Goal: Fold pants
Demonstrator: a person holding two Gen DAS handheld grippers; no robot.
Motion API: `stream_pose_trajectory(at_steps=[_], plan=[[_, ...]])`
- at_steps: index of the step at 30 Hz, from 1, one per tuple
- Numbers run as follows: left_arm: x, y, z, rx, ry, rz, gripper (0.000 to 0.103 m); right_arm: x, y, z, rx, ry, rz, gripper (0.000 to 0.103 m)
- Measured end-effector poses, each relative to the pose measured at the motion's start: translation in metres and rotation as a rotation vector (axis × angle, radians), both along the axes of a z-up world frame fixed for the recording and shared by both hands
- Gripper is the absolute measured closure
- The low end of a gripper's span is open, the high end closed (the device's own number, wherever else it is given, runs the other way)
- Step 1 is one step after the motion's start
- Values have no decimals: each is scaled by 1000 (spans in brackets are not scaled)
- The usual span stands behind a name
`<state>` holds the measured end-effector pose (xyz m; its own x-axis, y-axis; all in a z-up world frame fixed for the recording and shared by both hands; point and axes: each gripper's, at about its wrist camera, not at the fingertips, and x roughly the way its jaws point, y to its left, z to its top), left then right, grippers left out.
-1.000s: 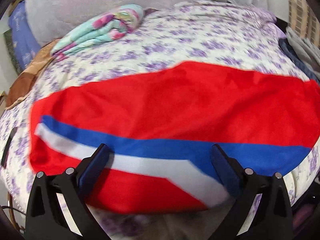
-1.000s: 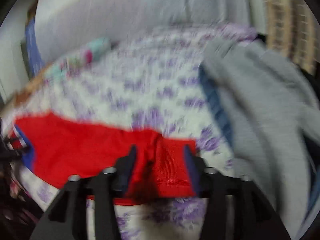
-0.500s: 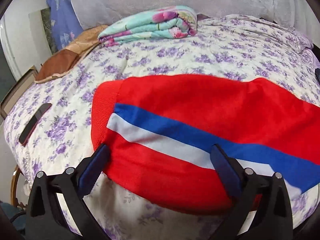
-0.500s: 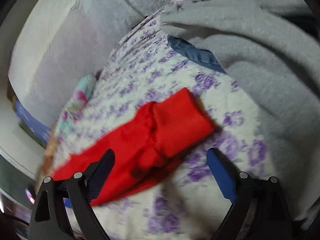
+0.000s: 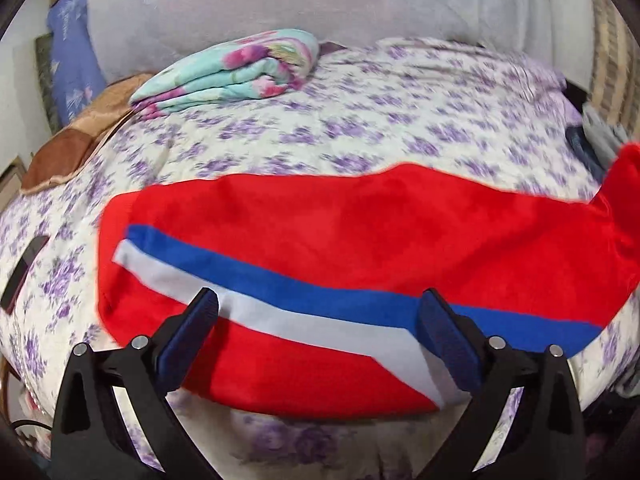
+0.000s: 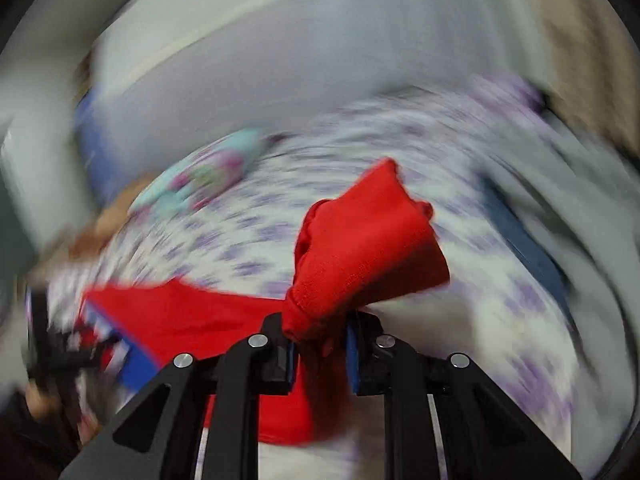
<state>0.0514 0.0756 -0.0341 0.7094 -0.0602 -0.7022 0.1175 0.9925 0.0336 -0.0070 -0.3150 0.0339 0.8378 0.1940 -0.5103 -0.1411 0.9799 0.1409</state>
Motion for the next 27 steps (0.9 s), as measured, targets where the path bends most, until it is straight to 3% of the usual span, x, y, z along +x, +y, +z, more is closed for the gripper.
stream_pose_trajectory(at_steps=[2, 3, 4, 5, 7, 8, 12, 14, 18, 19, 20, 21, 22, 23, 27], plan=[[-2, 10, 3, -25, -7, 23, 5, 16, 55, -1, -76, 18, 138, 82], [-4, 14, 3, -30, -8, 33, 5, 25, 76, -8, -108, 47, 191, 70], [-6, 17, 3, -35, -5, 42, 5, 39, 107, -29, -173, 128, 273, 45], [-7, 22, 2, -44, 1, 51, 5, 50, 130, -53, -232, 212, 338, 39], [-10, 31, 1, -58, 8, 64, 5, 55, 146, -81, -290, 283, 383, 40], [-13, 36, 1, -60, 3, 72, 5, 51, 144, -80, -286, 260, 385, 40], [-17, 51, -1, -74, 7, 91, 5, 30, 116, -39, -157, 130, 416, 39], [-16, 51, -2, -79, 5, 92, 5, 30, 111, -26, -166, 113, 419, 39], [-16, 42, -7, -75, 11, 77, 5, 44, 137, -38, -238, 148, 477, 41], [-16, 40, -7, -70, 12, 74, 5, 49, 147, -46, -279, 165, 482, 46], [-18, 39, -7, -64, 13, 73, 5, 54, 155, -55, -326, 194, 475, 55], [-18, 39, -7, -65, 12, 73, 5, 62, 161, -67, -369, 234, 460, 81], [-19, 40, -7, -71, 13, 76, 5, 71, 158, -74, -364, 271, 443, 85], [-20, 40, -6, -74, 11, 80, 5, 75, 149, -68, -291, 275, 433, 88], [-23, 48, -6, -85, 6, 94, 5, 62, 122, -21, -191, 142, 397, 93]])
